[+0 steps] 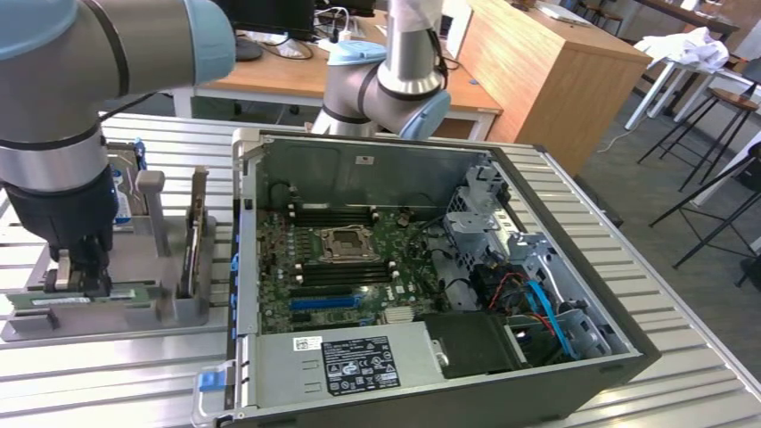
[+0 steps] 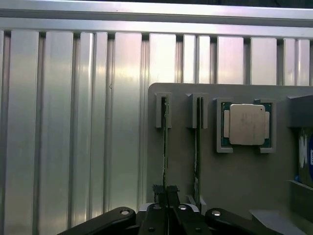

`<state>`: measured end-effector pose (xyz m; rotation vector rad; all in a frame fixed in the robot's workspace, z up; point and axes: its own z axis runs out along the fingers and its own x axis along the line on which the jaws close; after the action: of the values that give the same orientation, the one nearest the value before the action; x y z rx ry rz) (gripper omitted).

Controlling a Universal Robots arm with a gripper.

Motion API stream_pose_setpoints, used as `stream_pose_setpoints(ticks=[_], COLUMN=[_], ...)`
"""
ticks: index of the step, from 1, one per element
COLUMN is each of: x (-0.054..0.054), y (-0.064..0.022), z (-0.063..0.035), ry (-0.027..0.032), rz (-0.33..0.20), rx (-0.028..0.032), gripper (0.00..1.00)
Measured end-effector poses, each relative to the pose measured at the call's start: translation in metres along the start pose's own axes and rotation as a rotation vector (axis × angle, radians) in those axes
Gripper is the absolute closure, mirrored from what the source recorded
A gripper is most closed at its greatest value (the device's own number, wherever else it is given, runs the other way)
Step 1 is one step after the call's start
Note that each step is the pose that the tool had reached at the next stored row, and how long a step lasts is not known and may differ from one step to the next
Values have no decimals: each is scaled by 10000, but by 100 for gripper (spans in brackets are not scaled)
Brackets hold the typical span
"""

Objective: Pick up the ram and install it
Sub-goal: 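Pick up the ram and move it above insertion slot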

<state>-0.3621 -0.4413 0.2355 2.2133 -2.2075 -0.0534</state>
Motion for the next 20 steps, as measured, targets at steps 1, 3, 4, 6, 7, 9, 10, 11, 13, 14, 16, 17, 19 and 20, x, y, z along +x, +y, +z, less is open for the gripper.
stream_pose_setpoints(ticks=[1, 3, 4, 6, 7, 9, 10, 11, 13, 14, 16, 17, 19, 20], x=[-1, -1, -2, -3, -3, -4, -5, -5, -6, -6, -8, -8, -9, -10], y=[1, 3, 4, 4, 5, 6, 7, 8, 10, 12, 14, 15, 17, 18], z=[-38, -110, -143, -201, -233, -303, -339, -376, -453, -491, -569, -610, -689, -724], ry=[0, 0, 0, 0, 0, 0, -1, -1, 0, 0, -1, -1, 0, 0], rz=[1, 0, 0, 0, 0, 0, 0, 0, 1, 0, 0, 0, 0, 0], rx=[0, 0, 0, 0, 0, 0, 1, 1, 0, -1, 1, 0, 0, 0], gripper=[89, 89, 89, 89, 89, 89, 89, 89, 89, 89, 89, 89, 89, 89])
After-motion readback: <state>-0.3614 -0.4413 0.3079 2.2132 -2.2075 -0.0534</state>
